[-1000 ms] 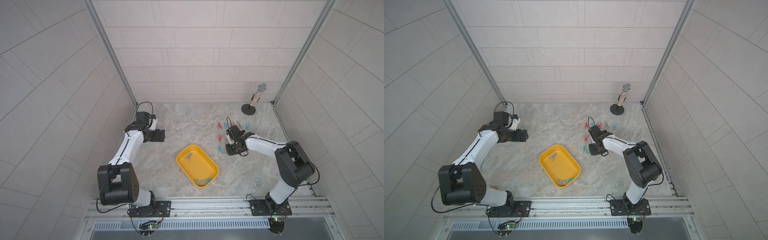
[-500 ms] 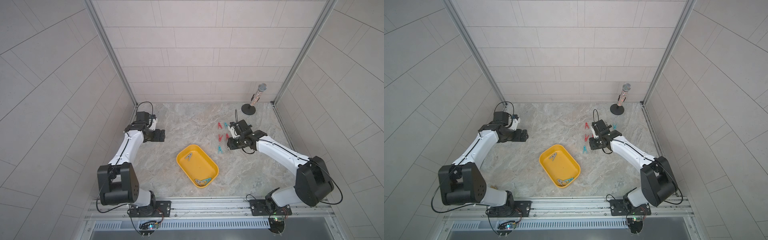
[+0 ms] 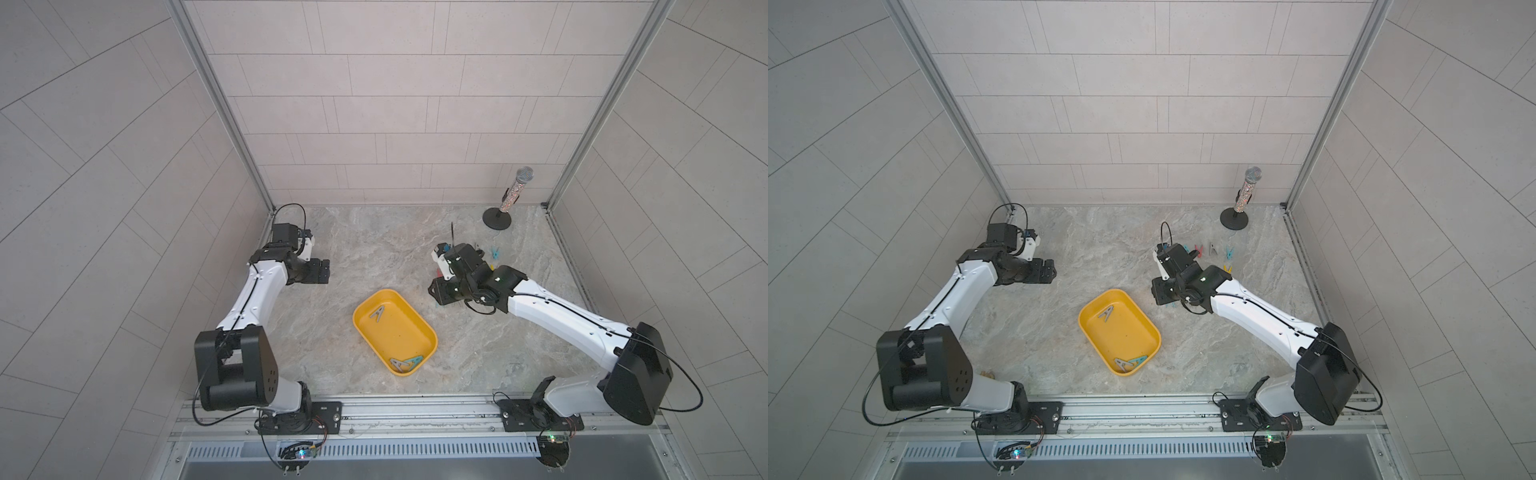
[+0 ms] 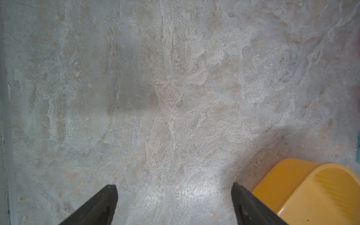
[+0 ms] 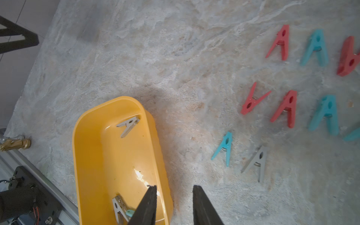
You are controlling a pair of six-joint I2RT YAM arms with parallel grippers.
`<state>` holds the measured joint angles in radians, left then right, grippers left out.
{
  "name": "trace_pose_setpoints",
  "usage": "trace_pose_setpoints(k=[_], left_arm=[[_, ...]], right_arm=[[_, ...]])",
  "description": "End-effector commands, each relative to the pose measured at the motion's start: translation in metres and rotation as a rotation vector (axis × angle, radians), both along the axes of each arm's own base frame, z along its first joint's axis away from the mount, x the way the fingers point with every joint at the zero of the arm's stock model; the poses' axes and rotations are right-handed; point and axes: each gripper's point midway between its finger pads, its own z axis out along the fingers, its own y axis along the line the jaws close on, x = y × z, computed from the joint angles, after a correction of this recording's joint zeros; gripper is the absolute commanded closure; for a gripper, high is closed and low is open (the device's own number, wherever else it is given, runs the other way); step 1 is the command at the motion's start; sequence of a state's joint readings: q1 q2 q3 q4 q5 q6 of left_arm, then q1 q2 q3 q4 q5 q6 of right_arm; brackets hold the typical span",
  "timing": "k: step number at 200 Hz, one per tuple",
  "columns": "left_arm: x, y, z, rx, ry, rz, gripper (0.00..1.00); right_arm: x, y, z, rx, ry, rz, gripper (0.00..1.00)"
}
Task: Take the clothespins out of the storage box
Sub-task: Place the clothespin at the center of the board, then pick up the clothespin from the storage box.
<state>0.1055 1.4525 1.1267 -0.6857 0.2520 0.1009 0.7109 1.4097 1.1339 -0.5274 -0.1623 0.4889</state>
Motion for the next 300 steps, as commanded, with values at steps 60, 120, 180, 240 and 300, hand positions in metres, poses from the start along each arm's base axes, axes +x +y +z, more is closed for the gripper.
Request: trace_pose_setpoints(k=[60, 120, 180, 240, 300], left_arm=[[-0.003, 0.016, 0.005, 0.026, -0.015, 0.064, 0.01], [-0.002, 0.020, 0.006, 0.023, -0.021, 0.078, 0.01], [-0.002, 0.019, 0.006, 0.016, -0.023, 0.077, 0.01], [-0.002, 0.019, 0.007, 0.012, -0.025, 0.074, 0.01], [-0.002, 0.018, 0.007, 0.007, -0.026, 0.071, 0.01]], right_arm=[[-0.024, 0.086, -0.016, -0.015, 0.020, 0.165, 0.64], [-0.031, 0.131, -0.047, -0.069, 0.059, 0.272, 0.59], [-0.024, 0.150, -0.090, -0.144, 0.132, 0.283, 0.56], [-0.020, 0.156, -0.117, -0.186, 0.182, 0.268, 0.54], [-0.013, 0.154, -0.130, -0.236, 0.195, 0.229, 0.54]])
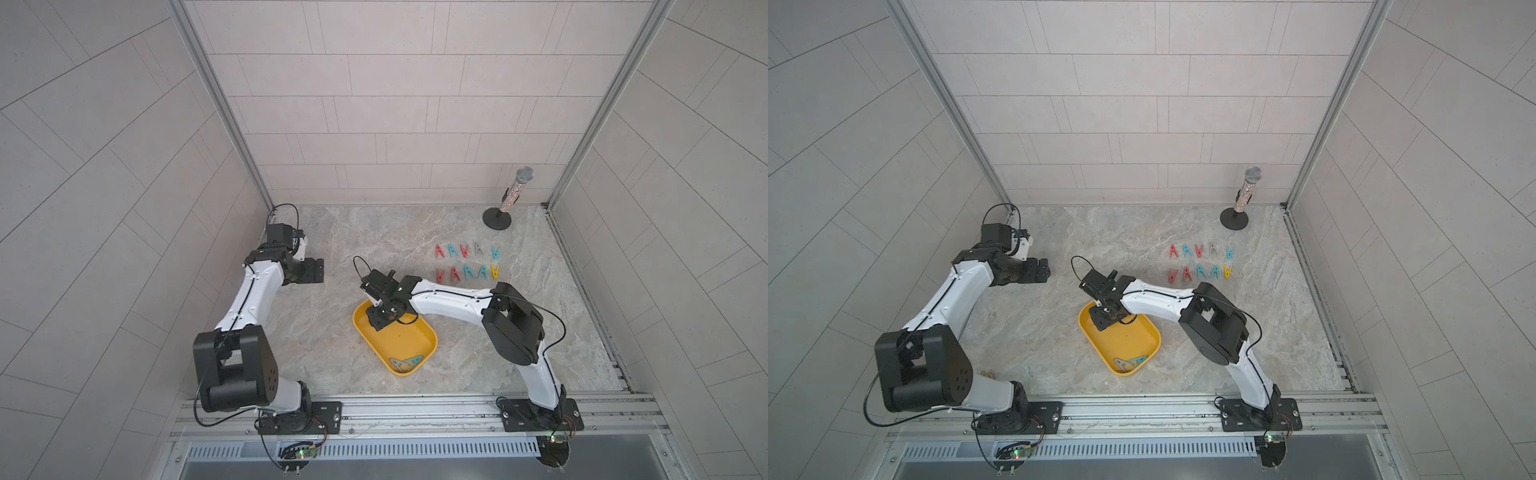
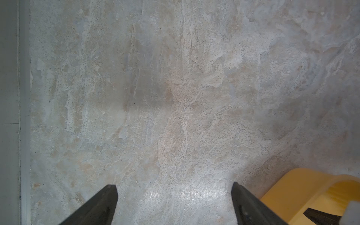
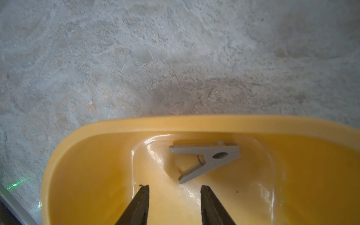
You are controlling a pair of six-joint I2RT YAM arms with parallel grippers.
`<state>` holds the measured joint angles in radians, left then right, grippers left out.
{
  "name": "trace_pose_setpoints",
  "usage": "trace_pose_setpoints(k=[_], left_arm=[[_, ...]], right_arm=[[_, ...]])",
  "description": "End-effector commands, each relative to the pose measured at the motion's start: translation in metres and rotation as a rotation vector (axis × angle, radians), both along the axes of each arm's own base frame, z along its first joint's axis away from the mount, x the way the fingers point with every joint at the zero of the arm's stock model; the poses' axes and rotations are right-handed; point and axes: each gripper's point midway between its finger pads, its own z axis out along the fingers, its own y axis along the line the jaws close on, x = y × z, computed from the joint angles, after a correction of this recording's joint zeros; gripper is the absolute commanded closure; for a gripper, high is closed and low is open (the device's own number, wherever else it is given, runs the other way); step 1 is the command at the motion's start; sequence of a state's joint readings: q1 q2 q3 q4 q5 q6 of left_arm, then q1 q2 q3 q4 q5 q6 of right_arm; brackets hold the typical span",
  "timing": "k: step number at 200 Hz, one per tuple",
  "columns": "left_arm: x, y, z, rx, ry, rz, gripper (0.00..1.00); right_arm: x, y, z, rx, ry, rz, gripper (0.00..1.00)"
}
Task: Take the clothespins out of the storage box
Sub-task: Pick up the clothespin from the storage box.
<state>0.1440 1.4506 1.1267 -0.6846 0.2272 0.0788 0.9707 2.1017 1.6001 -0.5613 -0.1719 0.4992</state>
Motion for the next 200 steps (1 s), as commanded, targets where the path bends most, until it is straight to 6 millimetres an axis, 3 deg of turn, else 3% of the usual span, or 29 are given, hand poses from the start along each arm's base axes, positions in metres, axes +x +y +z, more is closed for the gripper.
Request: trace_pose_setpoints(k=[1, 120, 200], left_arm=[[-0.002, 0.000, 0.007, -0.005, -0.028, 0.001, 0.01], [-0.001, -0.001, 0.007, -0.008, -0.030, 0.000, 0.01], [-0.002, 0.000, 0.007, -0.010, -0.028, 0.001, 0.01]], right_arm=[[0.001, -0.005, -0.008, -0.056, 0.002, -0.022, 0.54], [0.012, -0.014, -0.022, -0.114, -0.017, -0.058, 0.60], [0.013, -0.027, -0.021, -0.133, -0.024, -0.081, 0.77]])
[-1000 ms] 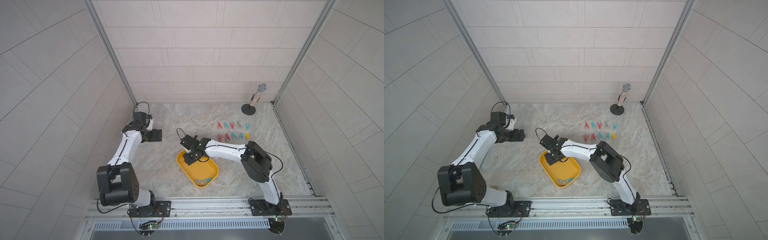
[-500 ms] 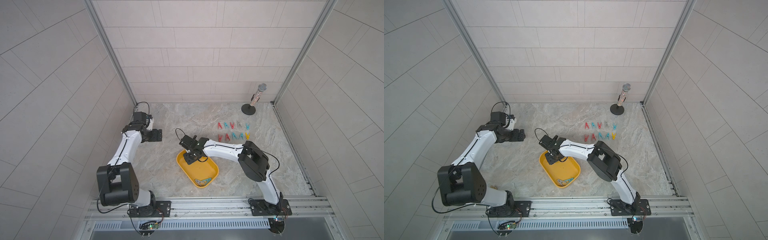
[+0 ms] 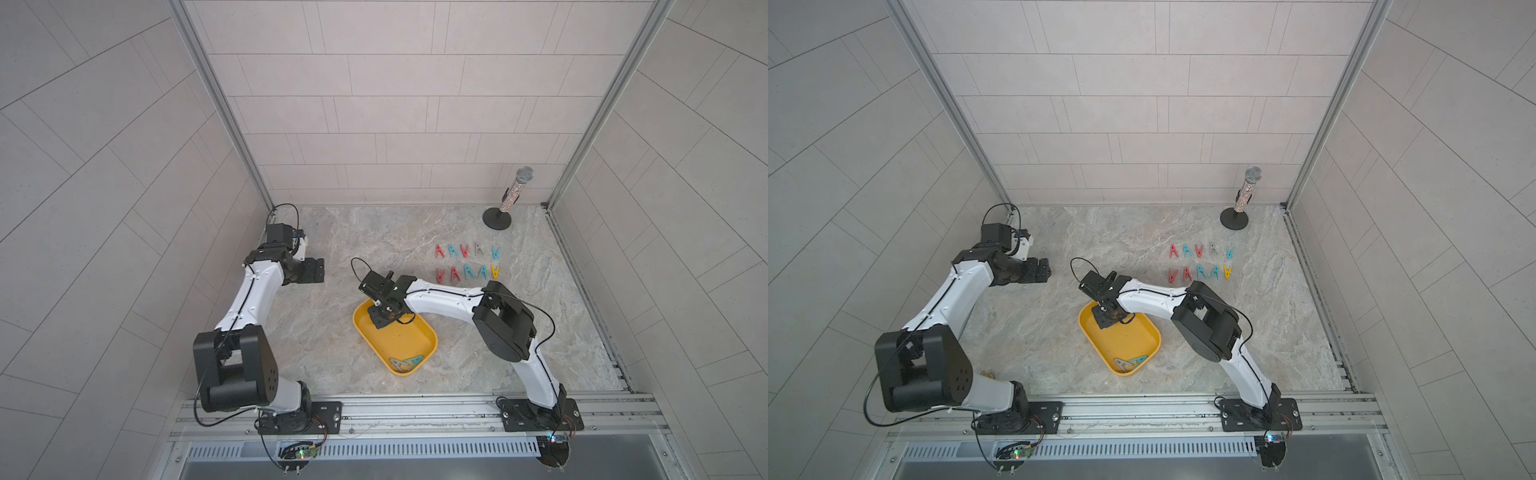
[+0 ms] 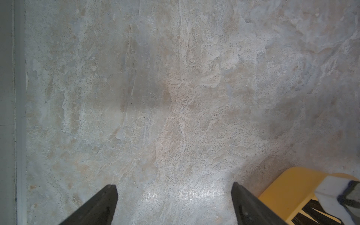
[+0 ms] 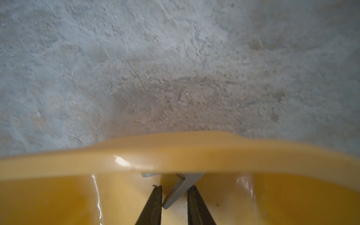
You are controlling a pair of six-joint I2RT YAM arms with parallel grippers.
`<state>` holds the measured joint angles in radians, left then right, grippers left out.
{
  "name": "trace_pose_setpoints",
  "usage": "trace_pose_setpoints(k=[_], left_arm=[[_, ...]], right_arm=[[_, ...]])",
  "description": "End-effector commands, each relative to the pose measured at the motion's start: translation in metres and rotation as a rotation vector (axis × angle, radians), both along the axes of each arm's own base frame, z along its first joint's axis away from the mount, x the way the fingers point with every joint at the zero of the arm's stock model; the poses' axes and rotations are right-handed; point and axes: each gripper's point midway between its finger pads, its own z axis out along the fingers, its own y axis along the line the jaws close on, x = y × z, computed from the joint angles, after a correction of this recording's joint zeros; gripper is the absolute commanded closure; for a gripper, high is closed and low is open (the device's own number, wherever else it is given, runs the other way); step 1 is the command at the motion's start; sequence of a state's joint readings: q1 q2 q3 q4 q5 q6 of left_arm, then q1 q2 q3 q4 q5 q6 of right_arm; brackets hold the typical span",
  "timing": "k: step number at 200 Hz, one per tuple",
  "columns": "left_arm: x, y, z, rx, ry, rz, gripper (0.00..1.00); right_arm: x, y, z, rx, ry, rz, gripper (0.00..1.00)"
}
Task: Take the clothespins out of the storage box
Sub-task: Pick up the clothespin from the storage box.
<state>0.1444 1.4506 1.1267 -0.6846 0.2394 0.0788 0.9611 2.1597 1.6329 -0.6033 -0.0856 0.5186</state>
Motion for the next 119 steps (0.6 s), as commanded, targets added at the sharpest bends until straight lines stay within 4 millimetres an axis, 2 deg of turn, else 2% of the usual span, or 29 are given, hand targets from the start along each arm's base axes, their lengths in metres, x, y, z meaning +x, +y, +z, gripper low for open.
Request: trace_pose_setpoints(k=[1, 119], left_arm=[[-0.002, 0.002, 0.006, 0.001, -0.027, 0.005, 0.01], [-0.002, 0.000, 0.003, -0.007, -0.018, 0.002, 0.01]], right_arm=[[-0.001, -0.013, 0.000, -0.037, -0.003, -0.021, 0.77], [-0.007, -0.031, 0.021, -0.039, -0.043, -0.022, 0.98]])
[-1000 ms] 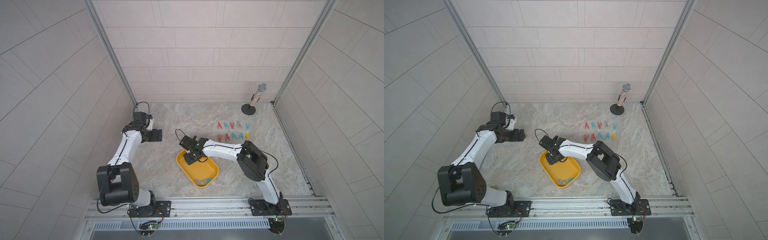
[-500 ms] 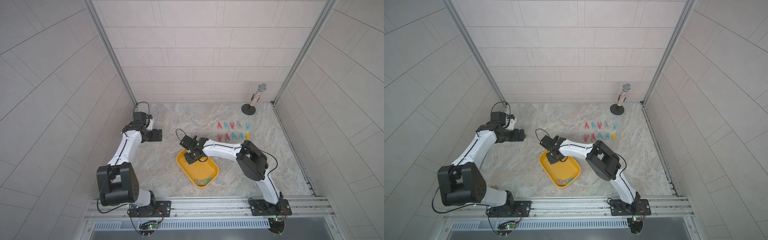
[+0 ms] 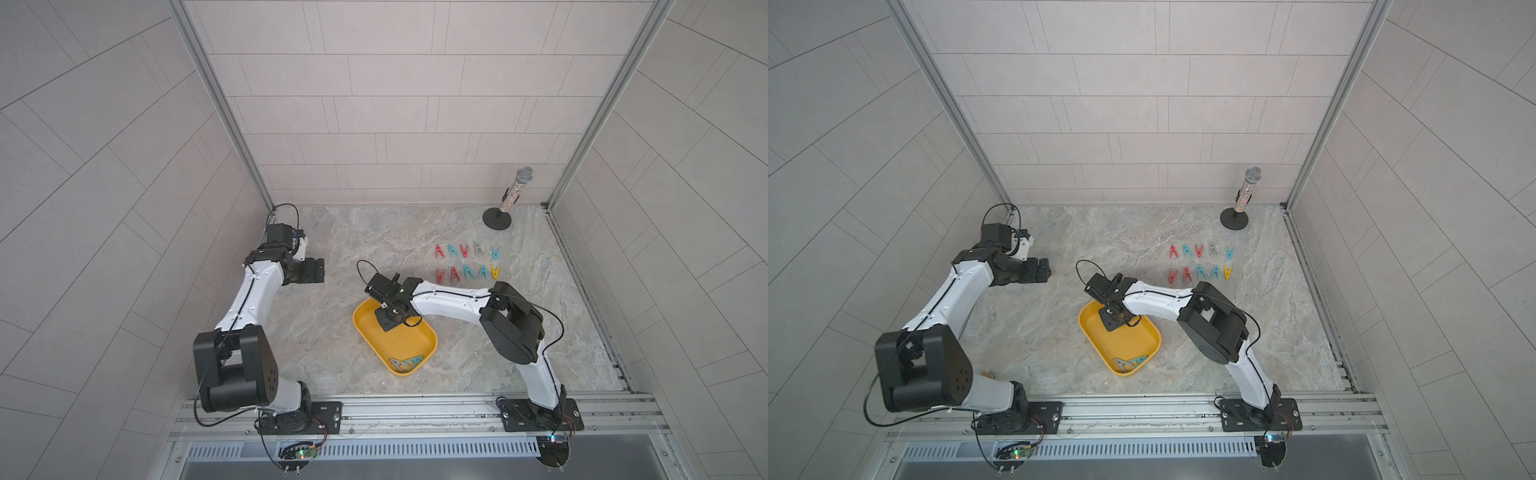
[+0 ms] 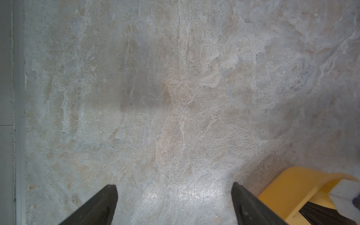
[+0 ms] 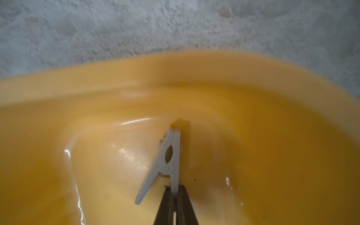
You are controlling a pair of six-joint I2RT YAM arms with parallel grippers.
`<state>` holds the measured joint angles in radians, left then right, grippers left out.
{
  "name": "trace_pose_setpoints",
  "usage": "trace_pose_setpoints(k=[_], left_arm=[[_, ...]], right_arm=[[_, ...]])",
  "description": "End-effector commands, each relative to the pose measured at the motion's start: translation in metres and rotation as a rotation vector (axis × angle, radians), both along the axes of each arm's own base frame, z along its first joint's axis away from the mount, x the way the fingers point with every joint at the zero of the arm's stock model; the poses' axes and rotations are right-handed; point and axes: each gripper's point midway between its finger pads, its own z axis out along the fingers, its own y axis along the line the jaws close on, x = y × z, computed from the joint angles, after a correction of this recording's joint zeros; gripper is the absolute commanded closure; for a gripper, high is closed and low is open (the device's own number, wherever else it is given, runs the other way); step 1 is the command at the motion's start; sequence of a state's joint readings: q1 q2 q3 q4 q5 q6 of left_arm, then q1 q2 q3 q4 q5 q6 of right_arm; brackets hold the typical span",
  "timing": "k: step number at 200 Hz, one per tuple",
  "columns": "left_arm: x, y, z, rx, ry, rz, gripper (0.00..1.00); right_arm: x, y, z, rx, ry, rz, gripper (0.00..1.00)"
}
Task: Take the clothespins out of the storage box
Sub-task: Pick up the clothespin from the storage box.
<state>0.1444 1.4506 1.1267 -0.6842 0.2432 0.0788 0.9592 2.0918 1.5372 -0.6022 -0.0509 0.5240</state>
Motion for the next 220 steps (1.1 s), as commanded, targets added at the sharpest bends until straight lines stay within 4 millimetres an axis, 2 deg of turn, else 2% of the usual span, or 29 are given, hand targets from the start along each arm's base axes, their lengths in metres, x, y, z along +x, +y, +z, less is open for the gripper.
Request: trace_pose_setpoints(k=[1, 57, 148, 220], left_arm=[[-0.002, 0.001, 0.003, -0.005, -0.017, 0.003, 0.01], [-0.001, 0.001, 0.001, -0.008, -0.012, 0.002, 0.01], [-0.003, -0.009, -0.012, -0.067, 0.048, -0.032, 0.01], [-0.007, -0.030, -0.010, -0.164, 0.050, -0.108, 0.01]], right_arm=[[0.001, -0.008, 0.020, 0.001, -0.033, -0.003, 0.98], [-0.009, -0.008, 0.027, 0.050, -0.018, 0.025, 1.00], [-0.022, -0.008, 0.061, 0.184, -0.066, 0.087, 1.00], [-0.024, -0.029, 0.105, 0.235, -0.192, 0.133, 1.00]])
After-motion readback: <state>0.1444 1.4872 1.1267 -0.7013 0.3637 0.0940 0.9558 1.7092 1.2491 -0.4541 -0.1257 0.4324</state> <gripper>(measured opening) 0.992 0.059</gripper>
